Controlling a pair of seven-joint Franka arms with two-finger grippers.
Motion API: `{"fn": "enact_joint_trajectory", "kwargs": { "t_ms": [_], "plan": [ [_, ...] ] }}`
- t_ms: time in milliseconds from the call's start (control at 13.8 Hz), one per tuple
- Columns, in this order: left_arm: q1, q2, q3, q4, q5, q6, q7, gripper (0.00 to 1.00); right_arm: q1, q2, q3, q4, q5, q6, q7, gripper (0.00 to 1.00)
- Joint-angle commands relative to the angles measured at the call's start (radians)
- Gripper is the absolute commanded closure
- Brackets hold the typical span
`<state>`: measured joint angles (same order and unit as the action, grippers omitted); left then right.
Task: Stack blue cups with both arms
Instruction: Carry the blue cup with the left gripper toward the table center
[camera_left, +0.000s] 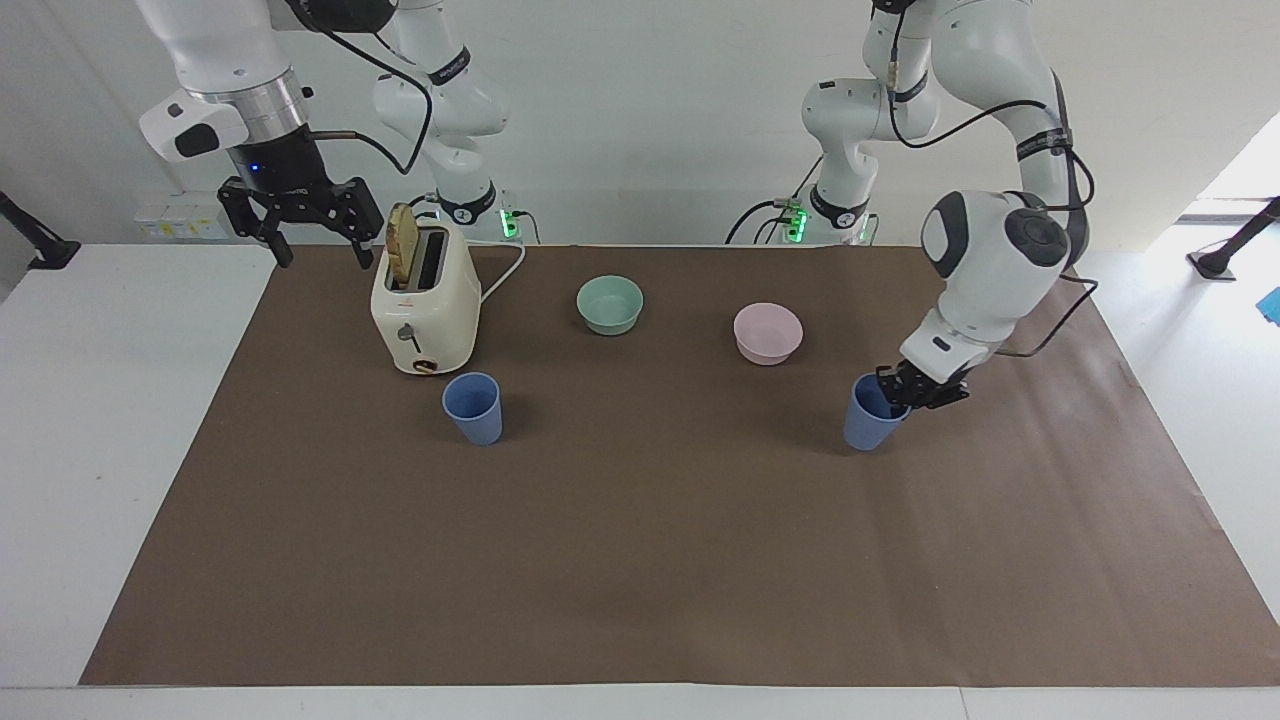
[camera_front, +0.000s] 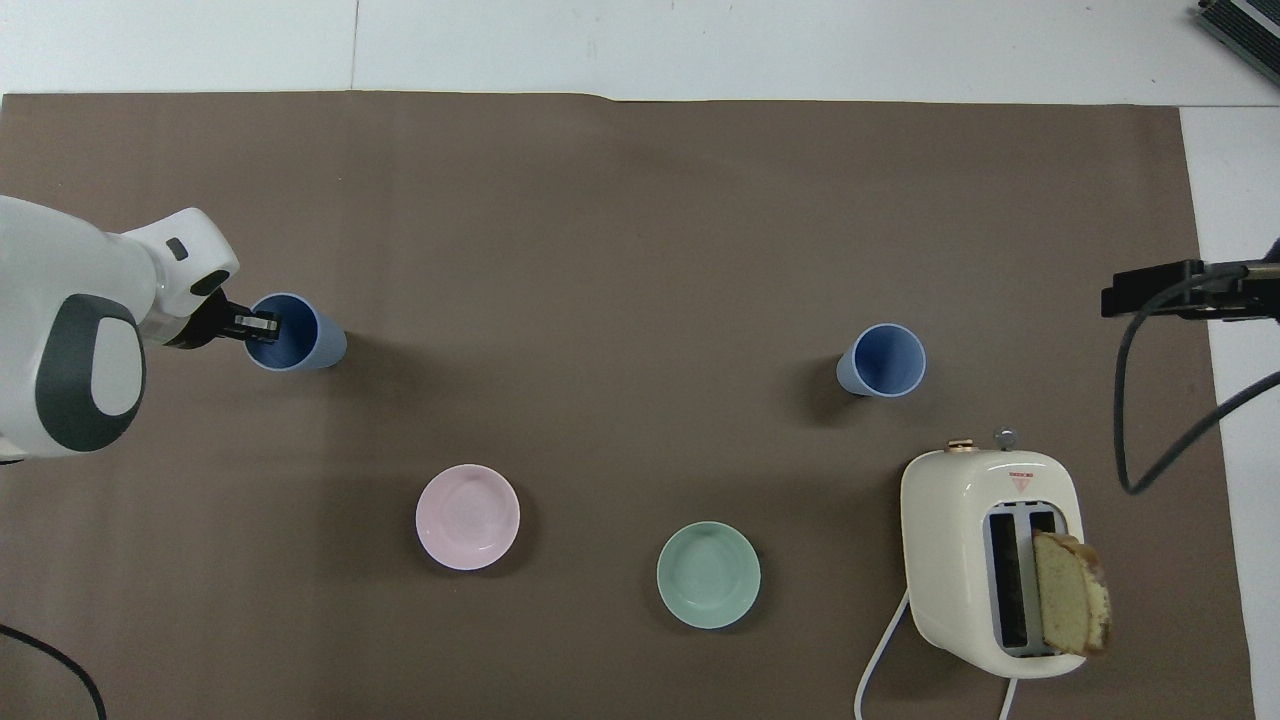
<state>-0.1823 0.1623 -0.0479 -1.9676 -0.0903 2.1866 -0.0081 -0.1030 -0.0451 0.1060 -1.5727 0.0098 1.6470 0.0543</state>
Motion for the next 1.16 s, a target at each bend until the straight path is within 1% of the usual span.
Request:
{"fn": "enact_joint_trajectory", "kwargs": {
  "t_ms": [0, 145, 291, 436, 800, 945, 1091],
  "plan": [
    [-0.119, 0.011, 0.016, -0.004, -0.011, 0.066, -0.155, 1.0, -0.009, -0.01, 0.006, -0.004, -0.004, -0.012, 0.019, 0.0],
    [-0.176, 0.006, 0.016, -0.017, -0.011, 0.084, -0.213, 1.0, -0.009, -0.01, 0.006, -0.004, -0.004, -0.012, 0.019, 0.0],
    [-0.21, 0.006, 0.016, -0.017, -0.011, 0.088, -0.249, 1.0, -0.009, -0.01, 0.006, -0.004, -0.004, -0.012, 0.019, 0.0],
    [-0.25, 0.045, 0.016, -0.017, -0.011, 0.116, -0.282, 1.0, -0.009, -0.01, 0.006, -0.004, -0.004, -0.012, 0.019, 0.0],
    [-0.27, 0.045, 0.016, -0.043, -0.012, 0.121, -0.302, 0.99, -0.009, -0.01, 0.004, -0.006, -0.004, -0.012, 0.019, 0.0],
    [-0.279, 0.037, 0.014, -0.057, -0.012, 0.108, -0.322, 0.72, -0.009, -0.012, 0.006, -0.006, 0.002, -0.012, 0.018, 0.0],
    [-0.279, 0.04, 0.016, -0.047, -0.012, 0.108, -0.32, 0.04, -0.007, -0.013, 0.006, -0.012, 0.019, -0.012, 0.018, 0.0]
  ]
}}
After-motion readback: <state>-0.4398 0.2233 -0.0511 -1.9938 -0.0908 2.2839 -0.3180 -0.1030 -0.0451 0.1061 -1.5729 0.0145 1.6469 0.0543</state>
